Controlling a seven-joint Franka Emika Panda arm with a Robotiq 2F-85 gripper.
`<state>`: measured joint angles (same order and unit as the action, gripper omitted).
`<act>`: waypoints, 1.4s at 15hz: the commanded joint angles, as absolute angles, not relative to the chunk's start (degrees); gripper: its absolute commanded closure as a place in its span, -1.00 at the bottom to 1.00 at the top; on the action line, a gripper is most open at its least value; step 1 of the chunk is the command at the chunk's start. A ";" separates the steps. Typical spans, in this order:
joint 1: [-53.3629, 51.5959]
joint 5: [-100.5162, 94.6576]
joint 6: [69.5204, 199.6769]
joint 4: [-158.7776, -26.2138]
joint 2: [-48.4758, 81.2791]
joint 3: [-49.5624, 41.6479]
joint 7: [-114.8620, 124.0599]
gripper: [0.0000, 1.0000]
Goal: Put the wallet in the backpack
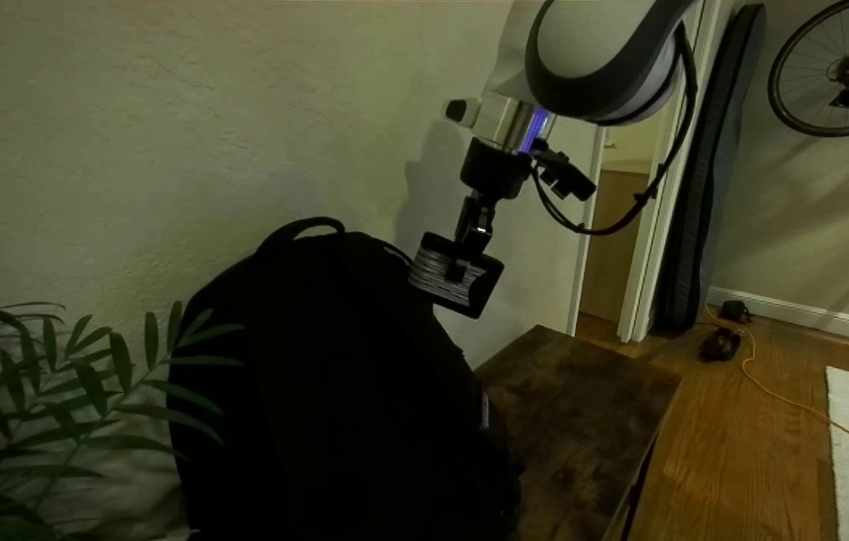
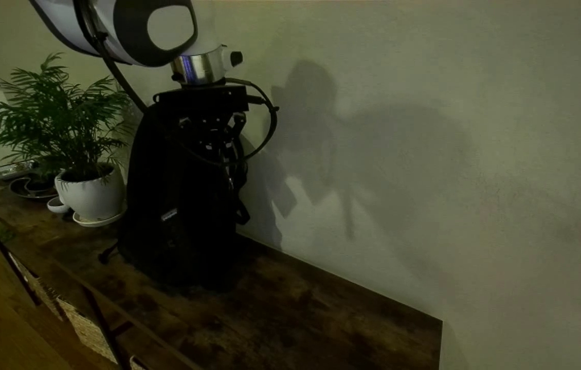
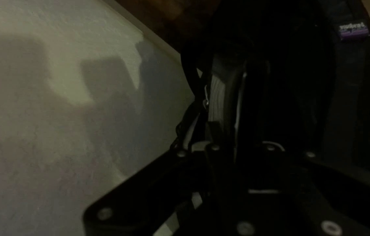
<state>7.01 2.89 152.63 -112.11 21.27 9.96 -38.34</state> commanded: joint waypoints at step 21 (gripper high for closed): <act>35.75 27.27 166.77 -109.64 35.62 46.48 -90.15 0.91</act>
